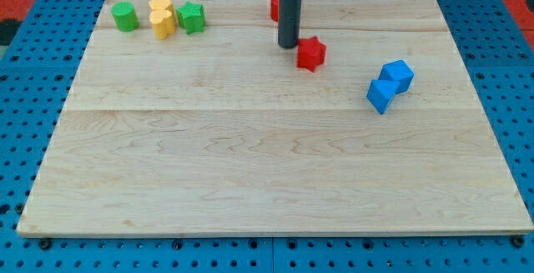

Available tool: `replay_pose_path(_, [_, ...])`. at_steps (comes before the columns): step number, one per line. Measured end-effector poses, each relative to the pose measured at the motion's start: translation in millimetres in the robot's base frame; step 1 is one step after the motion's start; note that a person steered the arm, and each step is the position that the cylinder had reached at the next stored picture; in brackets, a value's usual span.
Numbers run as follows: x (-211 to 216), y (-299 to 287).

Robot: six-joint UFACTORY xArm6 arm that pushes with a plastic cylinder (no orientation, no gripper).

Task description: Push the red circle towards the group of blocks

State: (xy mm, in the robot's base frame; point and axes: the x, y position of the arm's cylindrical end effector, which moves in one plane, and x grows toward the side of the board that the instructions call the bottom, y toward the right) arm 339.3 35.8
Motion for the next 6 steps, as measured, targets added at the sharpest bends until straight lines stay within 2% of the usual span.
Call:
replay_pose_path(1, [12,93])
replay_pose_path(2, [-2,59])
replay_pose_path(3, [-40,62])
replay_pose_path(4, [-110,122])
replay_pose_path(5, [-146,65])
replay_pose_path(6, [-146,-4])
